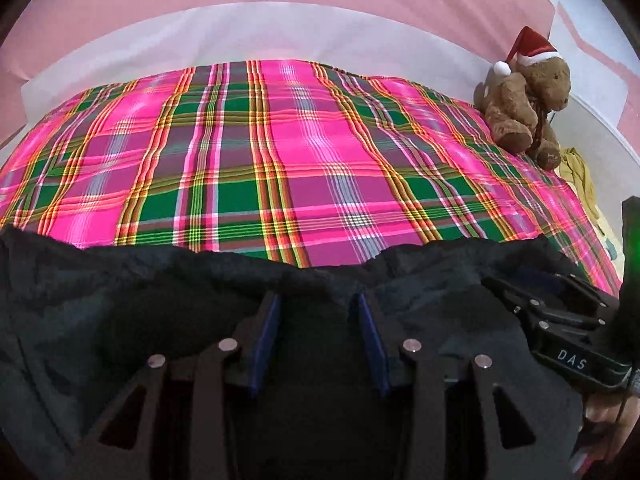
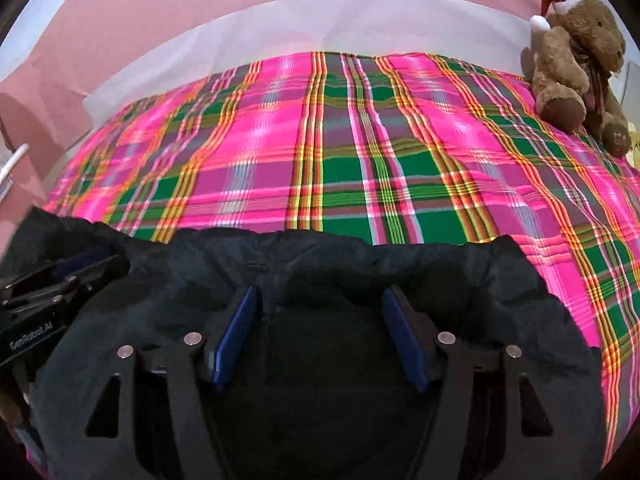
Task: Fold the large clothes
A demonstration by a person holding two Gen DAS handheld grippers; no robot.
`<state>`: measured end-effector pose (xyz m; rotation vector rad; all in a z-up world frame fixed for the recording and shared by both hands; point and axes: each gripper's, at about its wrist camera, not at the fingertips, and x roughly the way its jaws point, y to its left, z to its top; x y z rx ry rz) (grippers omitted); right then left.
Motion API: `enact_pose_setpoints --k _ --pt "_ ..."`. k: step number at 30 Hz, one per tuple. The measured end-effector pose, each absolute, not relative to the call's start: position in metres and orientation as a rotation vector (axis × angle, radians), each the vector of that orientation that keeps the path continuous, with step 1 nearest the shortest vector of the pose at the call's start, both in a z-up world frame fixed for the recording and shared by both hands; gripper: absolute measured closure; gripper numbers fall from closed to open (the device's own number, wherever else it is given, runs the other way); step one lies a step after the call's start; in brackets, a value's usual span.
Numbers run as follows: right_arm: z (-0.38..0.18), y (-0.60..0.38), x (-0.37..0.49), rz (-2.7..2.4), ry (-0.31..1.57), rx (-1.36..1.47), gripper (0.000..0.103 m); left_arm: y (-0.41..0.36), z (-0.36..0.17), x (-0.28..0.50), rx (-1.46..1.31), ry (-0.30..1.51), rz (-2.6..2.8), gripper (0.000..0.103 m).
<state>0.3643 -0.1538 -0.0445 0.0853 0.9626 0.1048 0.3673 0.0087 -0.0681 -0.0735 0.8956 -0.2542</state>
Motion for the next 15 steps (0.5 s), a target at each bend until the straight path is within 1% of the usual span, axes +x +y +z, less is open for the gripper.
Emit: enact_pose_setpoints --k 2,4,7,9,11,13,15 --pt "-0.019 -0.161 0.352 0.080 0.930 0.078 0.039 0.020 -0.048 0.358 -0.090 0.899 -0.267 0.064" --pt "0.004 -0.173 0.337 0.071 0.871 0.076 0.039 0.041 -0.023 0.341 -0.069 0.839 -0.274 0.064" --pt "0.011 -0.196 0.328 0.024 0.859 0.061 0.039 0.085 -0.004 0.323 -0.057 0.769 -0.233 0.064" --pt "-0.003 -0.211 0.331 -0.030 0.891 0.052 0.039 0.117 -0.010 0.324 -0.032 0.766 -0.154 0.065" --pt "-0.027 -0.231 0.337 -0.044 0.951 0.122 0.039 0.144 -0.029 0.334 -0.091 0.816 -0.121 0.066" --pt "-0.038 -0.236 0.339 -0.042 0.953 0.151 0.039 0.155 -0.048 0.342 -0.146 0.842 -0.135 0.066" --pt "-0.043 -0.233 0.343 -0.058 0.957 0.129 0.039 0.152 -0.059 0.347 -0.156 0.829 -0.132 0.066"
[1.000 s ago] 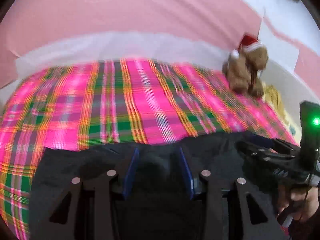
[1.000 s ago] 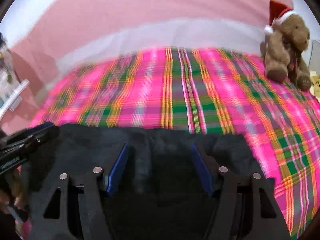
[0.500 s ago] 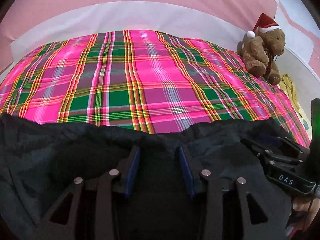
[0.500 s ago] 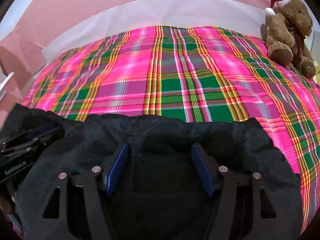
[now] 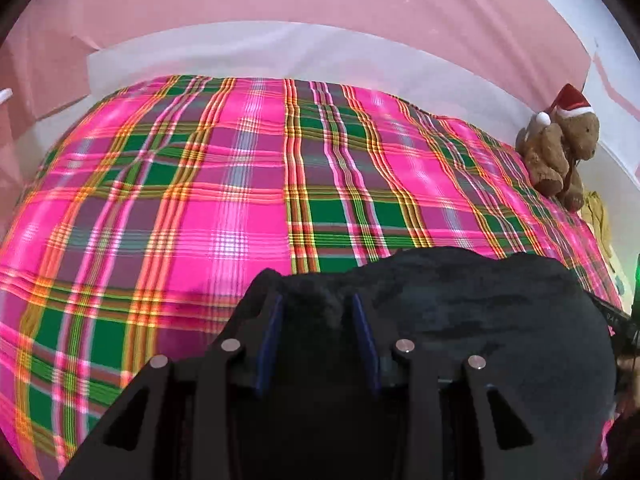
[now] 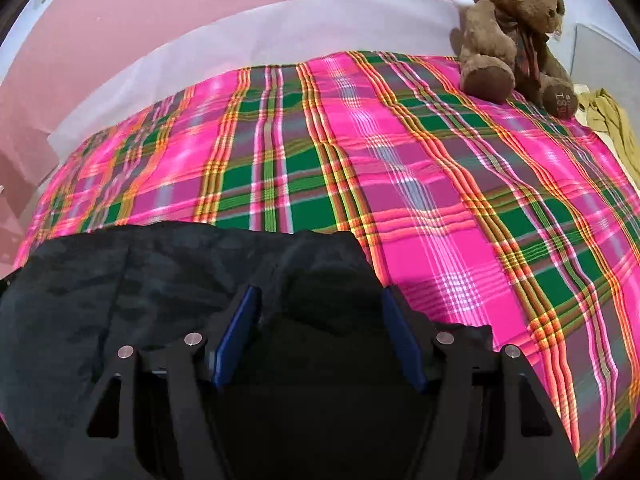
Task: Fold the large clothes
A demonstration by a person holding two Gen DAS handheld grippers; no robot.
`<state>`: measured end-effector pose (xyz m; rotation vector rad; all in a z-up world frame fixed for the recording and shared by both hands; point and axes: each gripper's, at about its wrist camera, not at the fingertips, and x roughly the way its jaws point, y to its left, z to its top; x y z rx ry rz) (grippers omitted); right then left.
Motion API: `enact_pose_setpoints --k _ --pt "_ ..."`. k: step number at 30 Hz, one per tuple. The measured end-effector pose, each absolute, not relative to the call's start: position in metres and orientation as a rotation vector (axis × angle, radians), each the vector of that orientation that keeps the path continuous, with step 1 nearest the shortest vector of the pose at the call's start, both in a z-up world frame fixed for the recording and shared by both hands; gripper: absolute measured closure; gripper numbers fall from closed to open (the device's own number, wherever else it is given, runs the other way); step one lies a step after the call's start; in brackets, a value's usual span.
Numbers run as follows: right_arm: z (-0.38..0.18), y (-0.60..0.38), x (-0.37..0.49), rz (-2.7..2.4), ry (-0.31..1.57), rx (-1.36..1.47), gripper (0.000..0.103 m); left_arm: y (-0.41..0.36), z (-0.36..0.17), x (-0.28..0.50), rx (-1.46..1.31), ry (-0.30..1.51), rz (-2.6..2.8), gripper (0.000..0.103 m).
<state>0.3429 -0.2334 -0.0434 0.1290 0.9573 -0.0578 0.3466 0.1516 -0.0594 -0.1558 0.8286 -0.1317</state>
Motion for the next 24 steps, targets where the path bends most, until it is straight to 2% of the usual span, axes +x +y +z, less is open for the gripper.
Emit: enact_pose_setpoints --k 6,24 --pt "-0.056 -0.238 0.351 -0.071 0.970 0.140 0.038 0.137 -0.076 0.358 -0.126 0.812 -0.102 0.065" --pt "-0.060 -0.235 0.348 -0.100 0.940 0.127 0.037 0.140 -0.080 0.355 -0.131 0.792 -0.103 0.065"
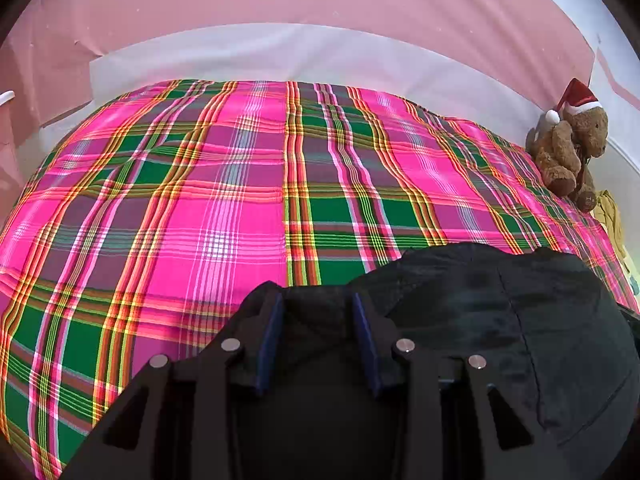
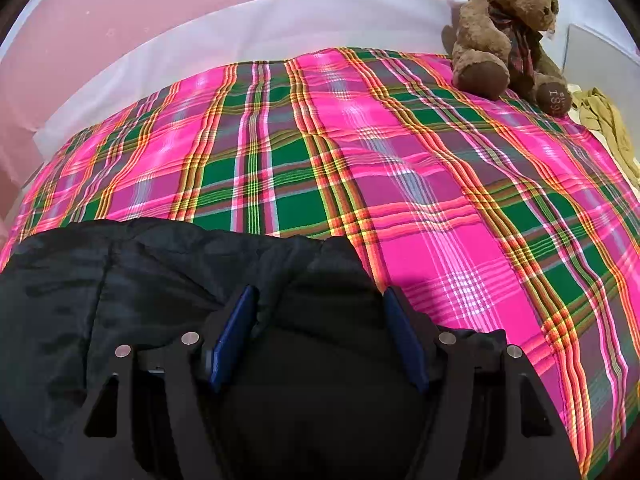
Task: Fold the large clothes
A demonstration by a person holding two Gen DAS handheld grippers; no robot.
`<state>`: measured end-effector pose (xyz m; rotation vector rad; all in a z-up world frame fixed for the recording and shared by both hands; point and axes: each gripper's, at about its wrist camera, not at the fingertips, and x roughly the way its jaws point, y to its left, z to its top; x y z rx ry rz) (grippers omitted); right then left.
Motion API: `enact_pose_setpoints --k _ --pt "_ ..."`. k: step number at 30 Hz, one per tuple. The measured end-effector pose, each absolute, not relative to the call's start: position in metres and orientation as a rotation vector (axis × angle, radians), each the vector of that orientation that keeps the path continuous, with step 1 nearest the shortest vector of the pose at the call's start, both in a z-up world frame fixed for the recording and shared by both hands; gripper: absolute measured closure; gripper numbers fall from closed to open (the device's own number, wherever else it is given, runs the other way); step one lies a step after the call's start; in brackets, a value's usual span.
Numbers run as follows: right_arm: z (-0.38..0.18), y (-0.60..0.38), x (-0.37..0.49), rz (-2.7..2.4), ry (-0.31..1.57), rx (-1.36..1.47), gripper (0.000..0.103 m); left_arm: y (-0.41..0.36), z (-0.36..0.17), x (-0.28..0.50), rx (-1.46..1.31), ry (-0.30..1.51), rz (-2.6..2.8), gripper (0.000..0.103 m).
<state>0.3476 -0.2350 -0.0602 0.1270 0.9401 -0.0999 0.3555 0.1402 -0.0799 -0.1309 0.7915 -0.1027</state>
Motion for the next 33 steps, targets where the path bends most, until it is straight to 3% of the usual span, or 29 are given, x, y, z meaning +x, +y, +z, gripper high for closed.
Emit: enact_pose_setpoints --k 6,10,13,20,28,33 --pt "-0.040 -0.241 0.346 -0.078 0.970 0.161 0.037 0.147 -0.051 0.349 -0.152 0.808 -0.099 0.066" --pt "0.005 -0.242 0.331 -0.057 0.863 0.176 0.037 0.143 -0.017 0.335 -0.154 0.753 -0.144 0.066" --pt "0.007 -0.234 0.334 -0.038 0.870 0.146 0.037 0.120 -0.006 0.332 -0.148 0.746 -0.217 0.066" --pt "-0.039 -0.241 0.349 -0.058 0.985 0.171 0.037 0.026 -0.042 0.350 0.013 0.833 -0.346 0.066" --pt "-0.061 -0.237 0.360 -0.093 0.963 0.155 0.036 0.029 -0.072 0.367 -0.046 0.821 -0.335 0.064" --pt "-0.052 -0.244 0.361 -0.081 0.979 0.188 0.036 0.027 -0.061 0.361 -0.045 0.851 -0.321 0.066"
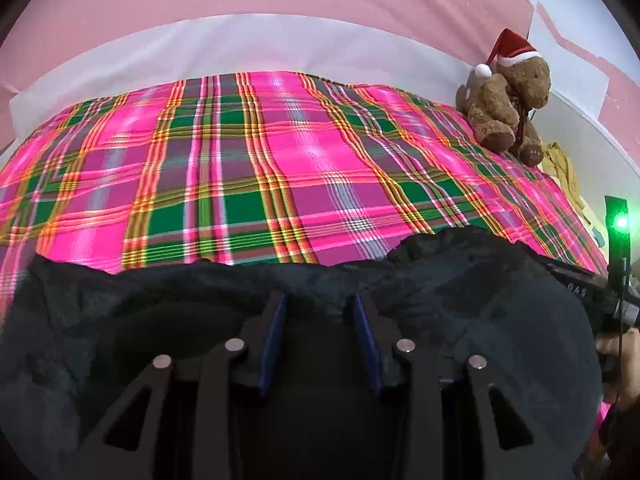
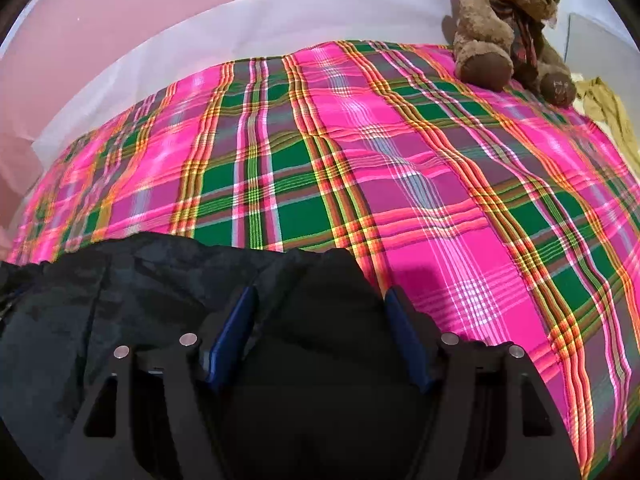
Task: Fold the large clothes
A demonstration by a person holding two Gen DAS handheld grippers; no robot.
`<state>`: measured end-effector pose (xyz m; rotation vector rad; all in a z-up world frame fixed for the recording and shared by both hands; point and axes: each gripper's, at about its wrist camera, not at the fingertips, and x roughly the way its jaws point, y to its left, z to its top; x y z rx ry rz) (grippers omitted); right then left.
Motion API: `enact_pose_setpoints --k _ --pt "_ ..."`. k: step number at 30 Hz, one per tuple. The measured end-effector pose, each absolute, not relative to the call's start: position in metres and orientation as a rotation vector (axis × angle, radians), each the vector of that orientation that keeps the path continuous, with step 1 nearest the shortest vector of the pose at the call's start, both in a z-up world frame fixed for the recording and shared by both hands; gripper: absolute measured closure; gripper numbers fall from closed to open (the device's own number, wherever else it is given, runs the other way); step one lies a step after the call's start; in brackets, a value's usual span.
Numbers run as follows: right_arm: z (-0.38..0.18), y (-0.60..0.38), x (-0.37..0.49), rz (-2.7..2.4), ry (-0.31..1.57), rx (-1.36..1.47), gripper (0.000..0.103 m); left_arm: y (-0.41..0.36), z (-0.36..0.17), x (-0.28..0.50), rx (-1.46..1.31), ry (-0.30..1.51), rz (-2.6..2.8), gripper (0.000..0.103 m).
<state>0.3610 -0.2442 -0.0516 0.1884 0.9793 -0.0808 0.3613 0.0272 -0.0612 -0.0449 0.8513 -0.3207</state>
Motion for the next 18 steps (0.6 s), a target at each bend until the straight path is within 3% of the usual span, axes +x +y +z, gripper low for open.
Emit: enact_pose_setpoints --k 7,11,18 --pt "0.016 -0.253 0.286 -0.041 0.765 0.183 0.036 0.103 -0.014 0.298 -0.038 0.710 -0.241 0.066" --pt "-0.021 -0.253 0.295 -0.053 0.847 0.155 0.035 0.144 -0.041 0.306 -0.084 0.753 -0.175 0.066" --pt "-0.044 -0.258 0.303 -0.059 0.855 0.179 0.036 0.135 -0.068 0.324 -0.084 0.737 -0.166 0.066"
